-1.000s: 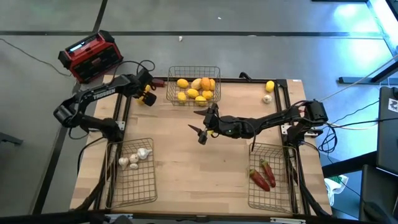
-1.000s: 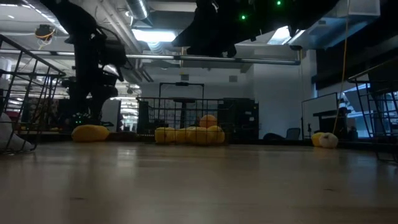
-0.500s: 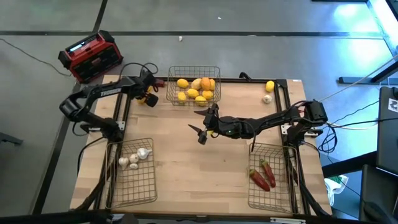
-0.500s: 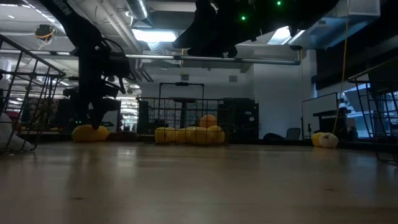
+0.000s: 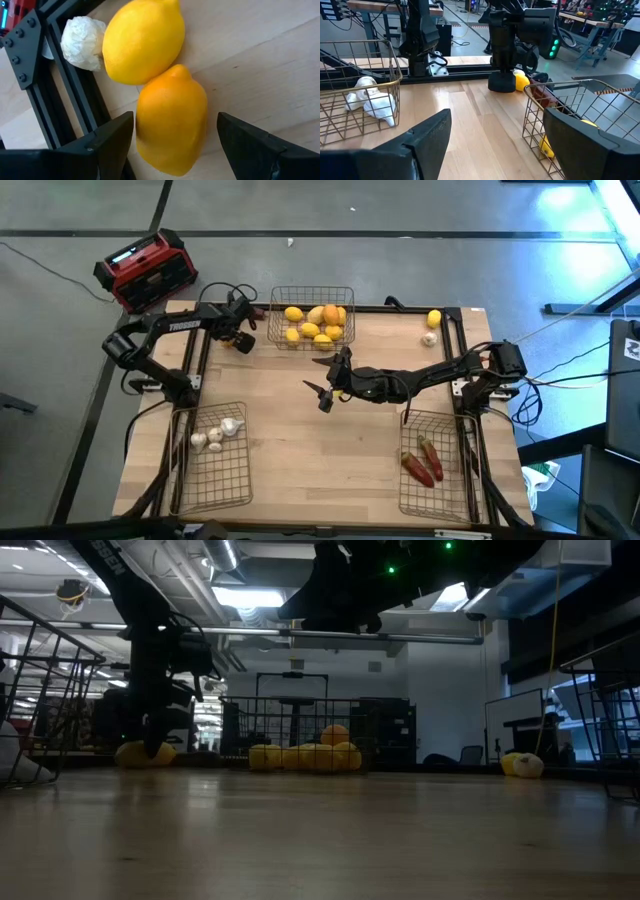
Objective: Sort produce into baskets
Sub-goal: Put the lemon into the top wire basket
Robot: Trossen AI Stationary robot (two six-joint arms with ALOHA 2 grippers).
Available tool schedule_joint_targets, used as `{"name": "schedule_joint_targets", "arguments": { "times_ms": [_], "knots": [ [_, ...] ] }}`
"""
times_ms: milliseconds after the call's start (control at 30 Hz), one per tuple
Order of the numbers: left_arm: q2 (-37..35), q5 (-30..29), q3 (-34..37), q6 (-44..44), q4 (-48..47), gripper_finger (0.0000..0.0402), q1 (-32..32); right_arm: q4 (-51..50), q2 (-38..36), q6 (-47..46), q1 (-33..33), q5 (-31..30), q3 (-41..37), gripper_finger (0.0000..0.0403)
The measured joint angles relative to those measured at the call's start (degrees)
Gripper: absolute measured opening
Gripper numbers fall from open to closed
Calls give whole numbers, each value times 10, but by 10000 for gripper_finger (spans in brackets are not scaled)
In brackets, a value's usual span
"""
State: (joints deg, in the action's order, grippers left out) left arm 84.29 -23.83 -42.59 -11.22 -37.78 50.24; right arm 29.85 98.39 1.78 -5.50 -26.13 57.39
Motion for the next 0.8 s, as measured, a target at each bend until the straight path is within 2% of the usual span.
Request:
{"name": "schedule_joint_targets", "arguments": {
  "times_ms": [133,467,800],
  "knots": [
    [3,0,0,3,2,272,0,0,0,0,0,1,0,310],
    [23,-3,-3,30,17,198,5,-1,0,0,0,2,0,310],
    [-2,15,1,39,2,199,4,-4,0,-3,0,2,0,310]
  ]
}}
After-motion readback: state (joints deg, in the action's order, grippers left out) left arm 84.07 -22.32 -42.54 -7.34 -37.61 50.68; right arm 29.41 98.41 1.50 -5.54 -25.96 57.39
